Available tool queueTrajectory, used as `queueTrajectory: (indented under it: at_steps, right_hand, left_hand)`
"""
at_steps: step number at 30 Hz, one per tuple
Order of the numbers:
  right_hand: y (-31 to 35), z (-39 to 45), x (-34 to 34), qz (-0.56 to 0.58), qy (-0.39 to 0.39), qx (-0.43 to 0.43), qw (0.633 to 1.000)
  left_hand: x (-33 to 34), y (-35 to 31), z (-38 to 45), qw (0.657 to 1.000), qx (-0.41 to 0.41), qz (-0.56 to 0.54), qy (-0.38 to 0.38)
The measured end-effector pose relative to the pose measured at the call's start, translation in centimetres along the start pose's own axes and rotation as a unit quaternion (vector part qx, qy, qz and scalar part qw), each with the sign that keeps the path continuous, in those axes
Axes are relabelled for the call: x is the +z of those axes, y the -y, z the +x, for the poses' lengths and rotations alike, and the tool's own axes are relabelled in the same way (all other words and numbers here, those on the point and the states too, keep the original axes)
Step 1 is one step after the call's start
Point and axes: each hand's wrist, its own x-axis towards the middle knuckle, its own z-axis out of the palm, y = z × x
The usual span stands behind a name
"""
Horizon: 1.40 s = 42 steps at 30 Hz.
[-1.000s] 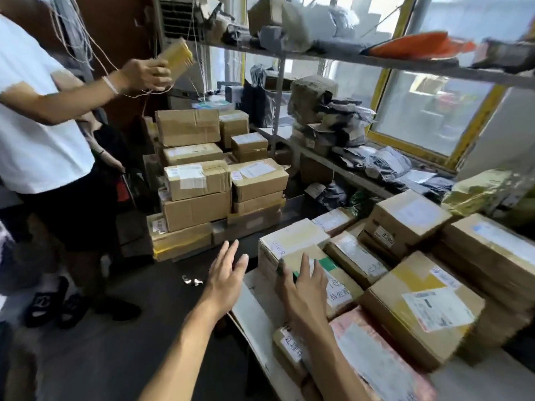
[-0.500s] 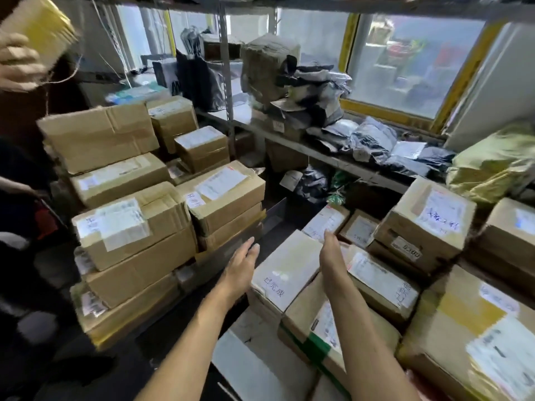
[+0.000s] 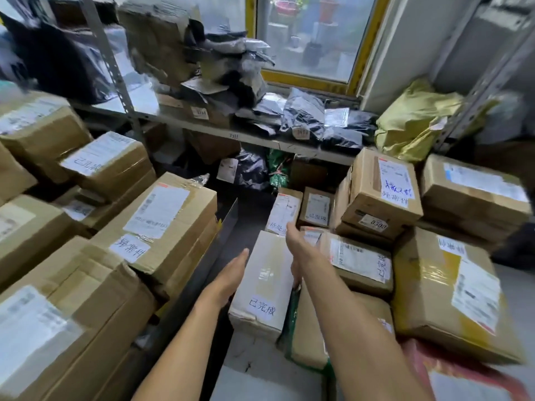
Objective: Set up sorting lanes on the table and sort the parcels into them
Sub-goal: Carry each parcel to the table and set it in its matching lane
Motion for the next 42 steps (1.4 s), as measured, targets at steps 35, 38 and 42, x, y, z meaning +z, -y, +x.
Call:
queueTrajectory:
  at_steps: [35, 38, 42]
  right_hand:
    - [-4.7, -30.6, -18.1, 0.273, 0.008, -0.372, 0.887]
    - [-8.6, -33.7, -23.5, 0.287, -0.021, -0.38, 0.879]
    - [-15.7, -38.5, -31.6, 0.297, -0.049, -0.374, 0.877]
  left_hand:
    - [11.6, -14.4, -26.7, 0.945, 0.265, 0.068, 0.177]
    - [18.0, -12.8, -30.3, 0.937, 0.275, 0.062, 0.205]
    - [28.1, -9.5, -34.7, 0.928, 0.261, 0.067, 0.258]
